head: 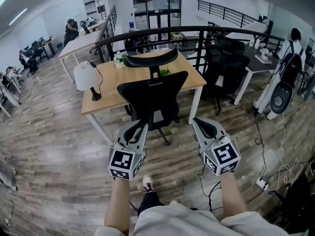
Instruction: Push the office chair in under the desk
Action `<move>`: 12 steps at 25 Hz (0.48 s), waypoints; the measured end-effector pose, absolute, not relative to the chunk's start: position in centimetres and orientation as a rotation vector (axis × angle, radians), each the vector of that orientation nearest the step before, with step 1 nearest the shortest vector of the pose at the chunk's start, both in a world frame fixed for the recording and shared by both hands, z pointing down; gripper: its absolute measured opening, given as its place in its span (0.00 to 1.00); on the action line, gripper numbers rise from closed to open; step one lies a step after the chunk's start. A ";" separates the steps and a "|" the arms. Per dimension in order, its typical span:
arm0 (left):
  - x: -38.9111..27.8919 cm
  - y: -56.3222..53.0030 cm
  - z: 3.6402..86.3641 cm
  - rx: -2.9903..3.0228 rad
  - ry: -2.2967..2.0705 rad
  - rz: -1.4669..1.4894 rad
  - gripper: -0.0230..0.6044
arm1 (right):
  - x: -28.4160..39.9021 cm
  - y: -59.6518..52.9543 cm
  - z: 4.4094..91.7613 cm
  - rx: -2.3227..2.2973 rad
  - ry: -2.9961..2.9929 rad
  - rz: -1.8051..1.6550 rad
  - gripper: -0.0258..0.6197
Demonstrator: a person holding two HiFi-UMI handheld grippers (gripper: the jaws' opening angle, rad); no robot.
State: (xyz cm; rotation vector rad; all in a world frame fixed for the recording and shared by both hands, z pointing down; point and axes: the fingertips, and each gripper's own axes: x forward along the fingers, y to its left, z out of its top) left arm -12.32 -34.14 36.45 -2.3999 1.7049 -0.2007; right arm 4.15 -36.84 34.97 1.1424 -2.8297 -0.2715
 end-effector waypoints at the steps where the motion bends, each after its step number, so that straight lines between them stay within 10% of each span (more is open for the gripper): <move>1: -12.1 -34.0 36.5 -2.391 1.706 -0.214 0.16 | 4.3 -36.7 35.1 1.140 -2.829 -0.257 0.06; 12: -11.9 -33.2 36.9 -2.368 1.731 -0.257 0.07 | 4.8 -36.1 37.1 1.114 -2.767 -0.211 0.05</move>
